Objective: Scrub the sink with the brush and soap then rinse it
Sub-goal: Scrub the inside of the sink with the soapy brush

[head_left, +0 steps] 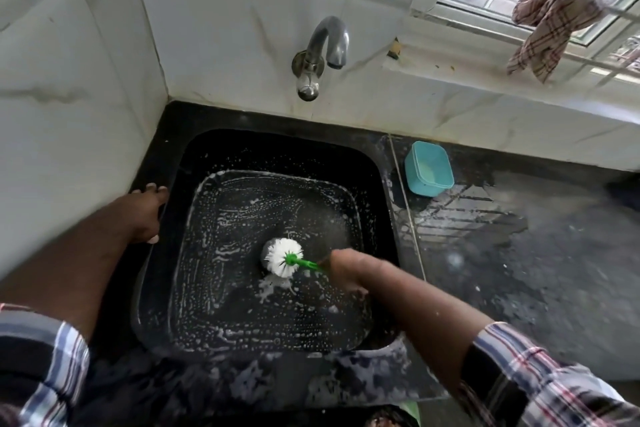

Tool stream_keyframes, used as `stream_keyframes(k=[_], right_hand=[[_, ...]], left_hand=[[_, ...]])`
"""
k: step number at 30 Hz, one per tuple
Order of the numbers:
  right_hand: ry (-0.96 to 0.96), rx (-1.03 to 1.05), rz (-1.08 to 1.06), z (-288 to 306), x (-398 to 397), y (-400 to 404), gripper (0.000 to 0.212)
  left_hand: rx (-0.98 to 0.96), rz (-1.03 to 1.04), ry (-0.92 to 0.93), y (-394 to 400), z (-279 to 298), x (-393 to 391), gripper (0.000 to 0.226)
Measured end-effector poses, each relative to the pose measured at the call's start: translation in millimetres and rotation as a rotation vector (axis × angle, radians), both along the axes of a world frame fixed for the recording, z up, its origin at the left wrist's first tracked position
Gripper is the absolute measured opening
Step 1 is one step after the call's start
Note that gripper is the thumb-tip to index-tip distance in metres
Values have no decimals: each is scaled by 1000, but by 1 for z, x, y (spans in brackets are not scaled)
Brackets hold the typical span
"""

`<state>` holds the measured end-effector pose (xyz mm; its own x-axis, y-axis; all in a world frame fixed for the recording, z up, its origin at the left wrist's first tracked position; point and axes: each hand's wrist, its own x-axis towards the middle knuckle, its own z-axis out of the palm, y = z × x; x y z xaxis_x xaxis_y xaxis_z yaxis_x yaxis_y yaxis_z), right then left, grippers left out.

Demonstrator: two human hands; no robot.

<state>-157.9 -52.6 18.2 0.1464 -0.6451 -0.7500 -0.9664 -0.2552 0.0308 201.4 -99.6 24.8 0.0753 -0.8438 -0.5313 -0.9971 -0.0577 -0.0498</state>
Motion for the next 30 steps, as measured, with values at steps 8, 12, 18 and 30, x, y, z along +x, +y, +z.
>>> stream_keyframes(k=[8,12,18,30], right_hand=[[-80,17,-5,-20,25,17,38],[41,0,52,10,-23,-2,37],[-54,-2,-2,-17,27,6,52],[-48,91,-11,-10,30,16,40]], left_hand=[[-21,-26,2,4,4,-1,106],[-27,-39,-11,5,5,-2,106],[-19,-26,-15,3,4,-2,106],[-25,-22,-14,2,-3,2,105]])
